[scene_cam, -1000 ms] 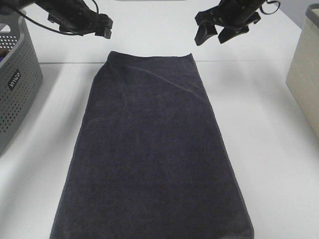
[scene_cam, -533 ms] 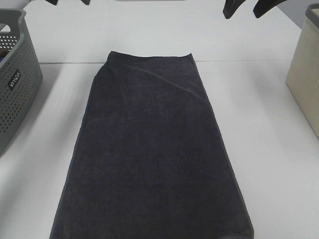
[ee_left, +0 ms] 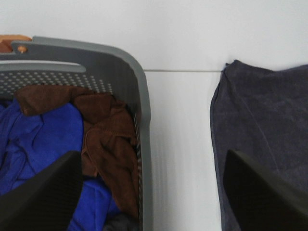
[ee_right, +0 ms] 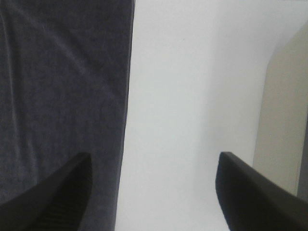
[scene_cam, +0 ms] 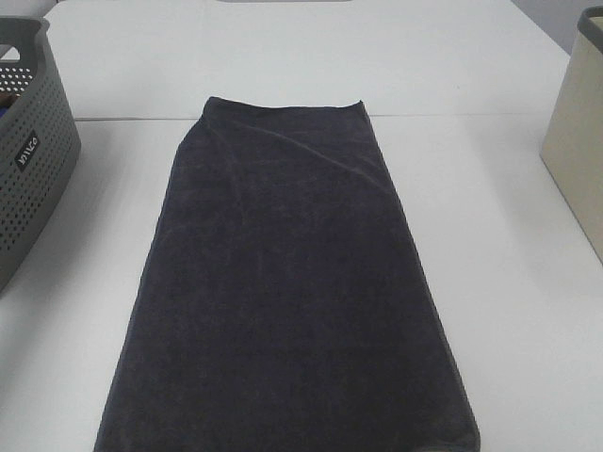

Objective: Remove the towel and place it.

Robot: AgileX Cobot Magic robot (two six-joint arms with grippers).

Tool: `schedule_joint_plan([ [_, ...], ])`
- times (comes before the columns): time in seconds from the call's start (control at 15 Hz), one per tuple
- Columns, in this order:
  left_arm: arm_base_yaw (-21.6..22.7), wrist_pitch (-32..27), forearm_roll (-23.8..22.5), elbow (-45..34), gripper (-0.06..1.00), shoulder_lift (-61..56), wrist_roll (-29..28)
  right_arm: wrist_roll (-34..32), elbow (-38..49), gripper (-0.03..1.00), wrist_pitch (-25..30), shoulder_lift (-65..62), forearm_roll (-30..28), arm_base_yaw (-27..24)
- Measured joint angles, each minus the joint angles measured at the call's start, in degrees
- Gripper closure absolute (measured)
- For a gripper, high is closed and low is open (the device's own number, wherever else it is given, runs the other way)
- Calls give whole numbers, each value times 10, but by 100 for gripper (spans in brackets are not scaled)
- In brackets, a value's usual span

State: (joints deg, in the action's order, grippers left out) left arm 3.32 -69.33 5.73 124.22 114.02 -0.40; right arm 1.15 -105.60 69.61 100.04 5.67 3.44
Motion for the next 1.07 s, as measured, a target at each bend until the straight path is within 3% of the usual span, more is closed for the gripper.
schedule_joint_plan([
  [0.2, 0, 4, -26, -217, 18, -166, 1, 0, 150, 27, 0, -134, 1, 1],
  [0.53, 2, 82, -28, -571, 18, -502, -8, 0, 375, 27, 1, -397, 1, 1],
  [0.87, 2, 88, -28, -758, 18, -778, -10, -11, 580, 27, 2, -650, -42, 1],
  [1.07, 2, 88, -28, -817, 18, -893, -10, -15, 649, 27, 3, -757, -44, 1],
])
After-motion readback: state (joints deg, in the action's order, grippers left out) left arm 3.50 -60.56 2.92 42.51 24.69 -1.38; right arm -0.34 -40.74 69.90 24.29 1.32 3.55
